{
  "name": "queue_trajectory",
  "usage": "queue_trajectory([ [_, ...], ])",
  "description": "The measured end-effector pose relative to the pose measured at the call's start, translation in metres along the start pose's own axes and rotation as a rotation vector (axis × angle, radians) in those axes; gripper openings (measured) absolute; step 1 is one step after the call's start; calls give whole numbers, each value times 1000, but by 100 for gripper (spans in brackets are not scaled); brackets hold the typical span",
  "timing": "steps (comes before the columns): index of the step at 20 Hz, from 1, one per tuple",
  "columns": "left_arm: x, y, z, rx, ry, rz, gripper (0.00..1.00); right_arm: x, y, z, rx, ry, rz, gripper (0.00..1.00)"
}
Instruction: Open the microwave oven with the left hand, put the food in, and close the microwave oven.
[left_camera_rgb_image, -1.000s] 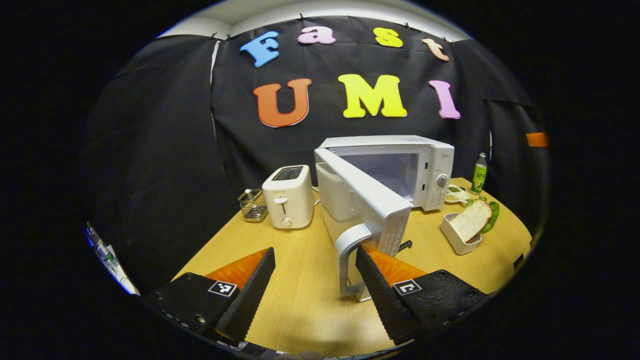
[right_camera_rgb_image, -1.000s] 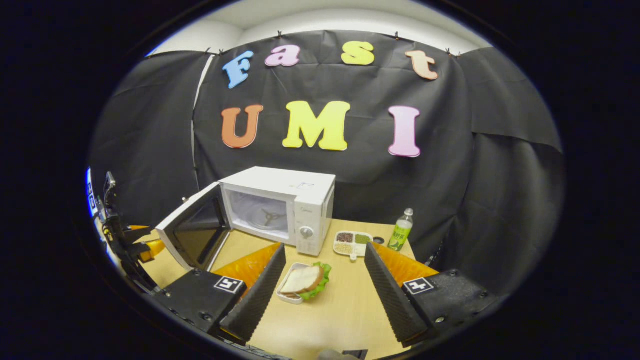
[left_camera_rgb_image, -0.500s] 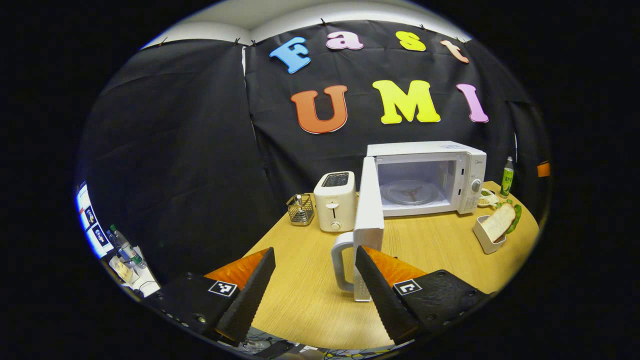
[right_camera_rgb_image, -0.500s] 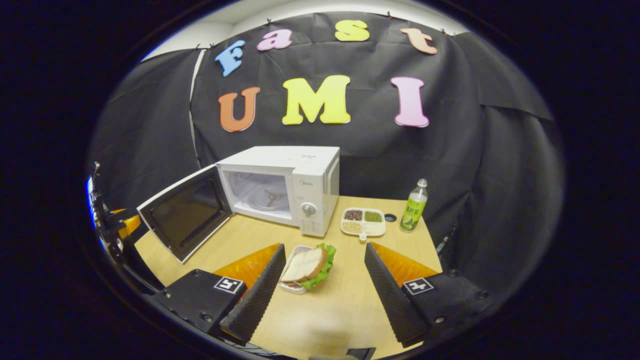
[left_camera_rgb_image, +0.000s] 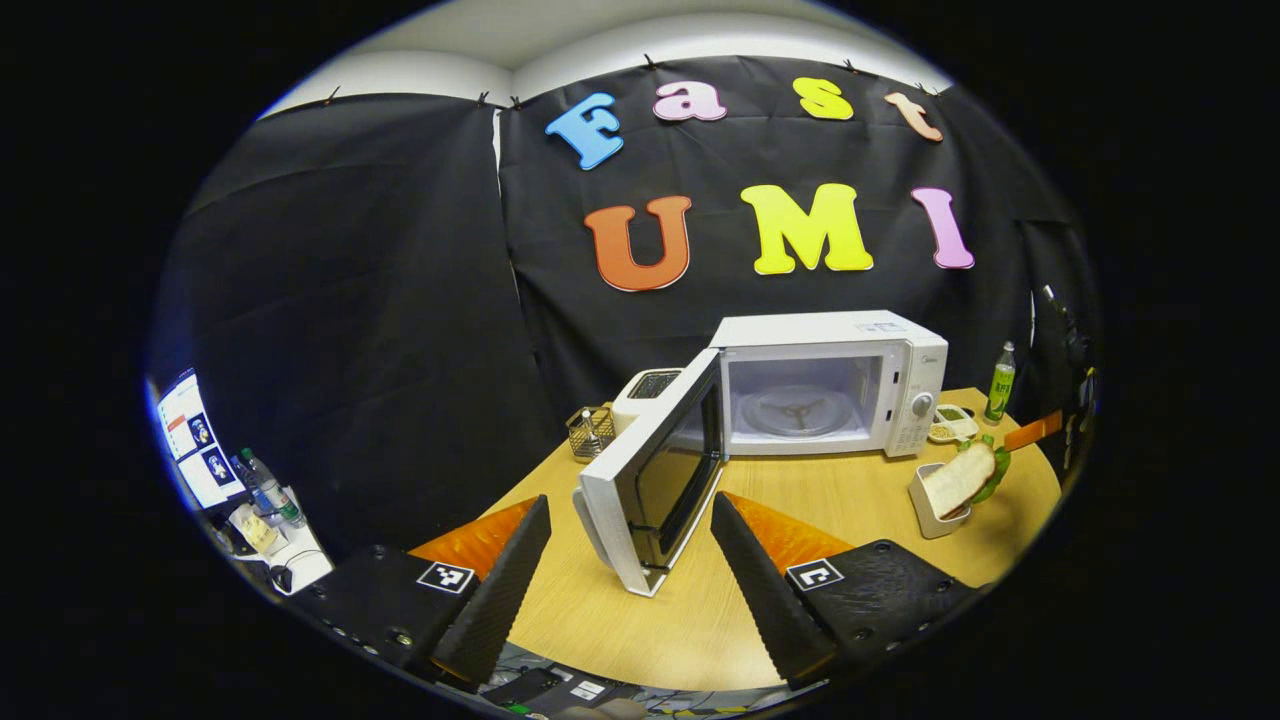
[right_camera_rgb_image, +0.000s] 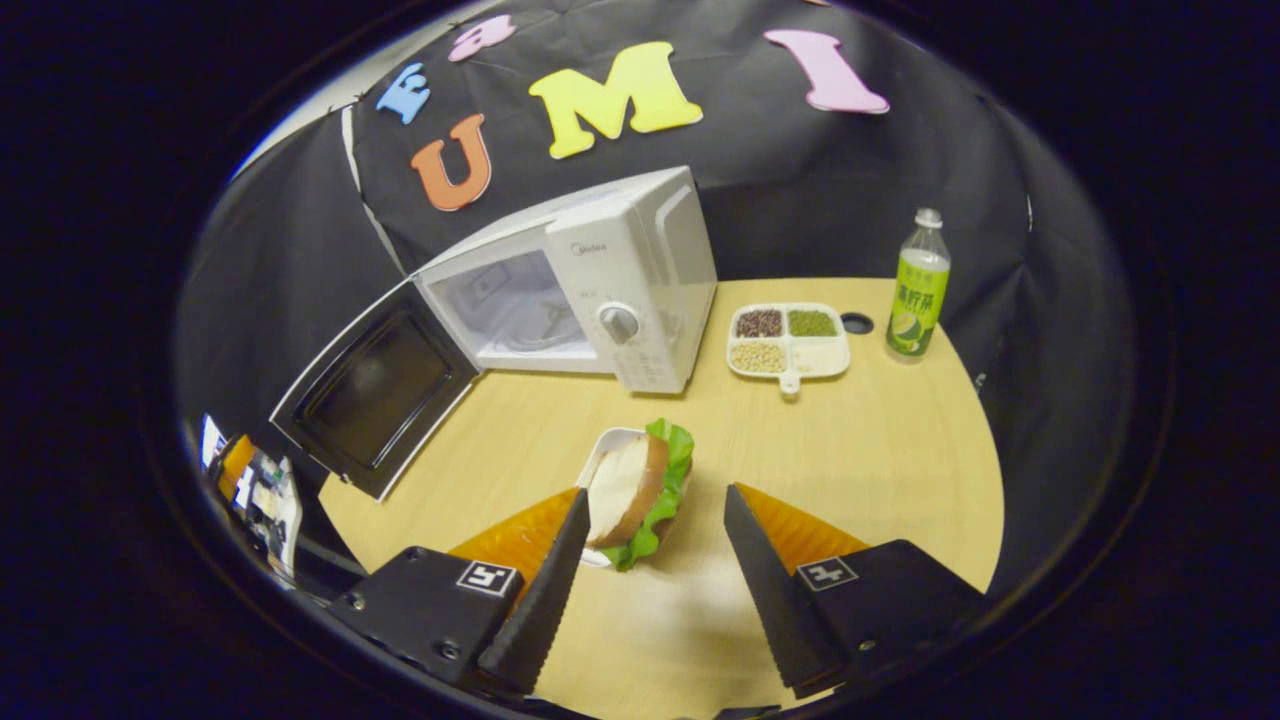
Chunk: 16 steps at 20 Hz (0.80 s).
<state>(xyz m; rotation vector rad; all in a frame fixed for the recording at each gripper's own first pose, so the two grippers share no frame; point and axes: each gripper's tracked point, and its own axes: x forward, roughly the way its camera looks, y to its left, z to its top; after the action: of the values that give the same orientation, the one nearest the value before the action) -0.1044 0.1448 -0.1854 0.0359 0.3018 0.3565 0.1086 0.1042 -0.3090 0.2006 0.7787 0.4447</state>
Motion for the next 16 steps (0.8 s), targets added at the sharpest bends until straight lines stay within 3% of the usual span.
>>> queue_trajectory([
  [2, -11, -14, 7, 15, 0, 21, 97, 17, 0, -4, 56, 78, 74, 71],
  [3, -15, -21, 9, 17, 6, 31, 97, 24, 1, -5, 87, 112, 107, 77],
  [4, -21, -28, 11, 16, 9, 40, 97, 27, 0, -7, 115, 146, 129, 66],
  [7, -34, -46, 12, -18, 13, 51, 97, 38, 1, -11, 194, 234, 185, 51],
  [8, -37, -52, 10, -37, 21, 51, 97, 39, 3, -11, 220, 257, 207, 60],
  [9, -40, -55, 9, -49, 25, 55, 97, 41, 3, -11, 251, 274, 216, 42],
  [14, -42, -51, 9, -55, 33, 68, 97, 42, 7, -9, 385, 324, 244, 33],
  [15, -39, -49, 10, -49, 32, 67, 97, 43, 8, -7, 396, 325, 243, 39],
  [16, -36, -45, 9, -42, 32, 62, 97, 41, 10, -6, 400, 324, 239, 29],
])
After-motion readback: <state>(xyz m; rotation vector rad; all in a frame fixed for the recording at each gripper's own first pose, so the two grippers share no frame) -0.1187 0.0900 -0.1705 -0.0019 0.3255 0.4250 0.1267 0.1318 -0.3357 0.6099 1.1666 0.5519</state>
